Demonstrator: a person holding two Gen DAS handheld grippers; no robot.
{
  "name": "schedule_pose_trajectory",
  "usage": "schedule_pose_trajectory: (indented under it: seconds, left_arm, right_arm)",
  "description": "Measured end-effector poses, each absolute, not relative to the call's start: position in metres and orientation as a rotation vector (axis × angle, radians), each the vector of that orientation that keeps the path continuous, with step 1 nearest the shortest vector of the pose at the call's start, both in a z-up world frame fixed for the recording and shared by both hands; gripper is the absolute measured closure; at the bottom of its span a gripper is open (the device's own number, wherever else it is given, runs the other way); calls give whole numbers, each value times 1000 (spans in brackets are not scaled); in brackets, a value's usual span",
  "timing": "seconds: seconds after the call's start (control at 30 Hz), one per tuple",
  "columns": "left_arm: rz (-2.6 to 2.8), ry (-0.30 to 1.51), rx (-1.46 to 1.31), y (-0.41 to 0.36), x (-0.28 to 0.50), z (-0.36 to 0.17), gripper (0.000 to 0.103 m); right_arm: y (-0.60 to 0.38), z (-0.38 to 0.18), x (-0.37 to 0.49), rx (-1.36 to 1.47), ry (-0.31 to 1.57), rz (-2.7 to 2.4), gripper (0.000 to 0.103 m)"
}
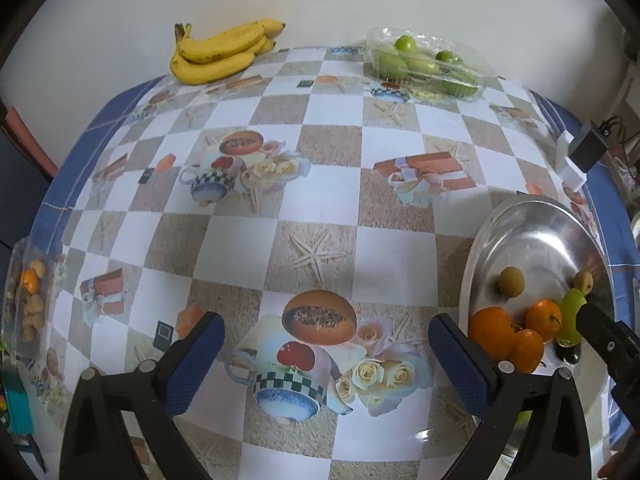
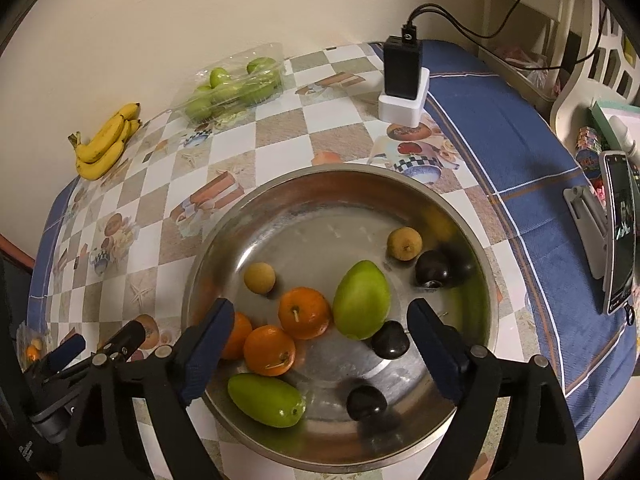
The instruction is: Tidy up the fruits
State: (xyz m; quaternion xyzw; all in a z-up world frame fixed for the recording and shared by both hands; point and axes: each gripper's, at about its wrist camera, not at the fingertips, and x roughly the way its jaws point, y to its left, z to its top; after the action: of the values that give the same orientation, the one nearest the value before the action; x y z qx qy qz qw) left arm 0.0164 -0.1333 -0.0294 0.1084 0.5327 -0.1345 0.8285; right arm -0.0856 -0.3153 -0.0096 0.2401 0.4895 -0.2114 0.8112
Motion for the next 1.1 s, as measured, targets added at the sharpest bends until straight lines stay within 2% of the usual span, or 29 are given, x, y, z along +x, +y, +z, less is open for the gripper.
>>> schedule_pose_trajectory:
  seconds: [0.47, 1.1]
  left_arm:
    - [-249, 1037, 265, -116, 6, -10, 0]
    - [-198, 1072, 358, -91, -33, 0, 0]
  right_arm:
    - [-288, -4, -91, 474, 1038, -431, 14]
    - [-257, 4, -120, 431, 1050, -427, 14]
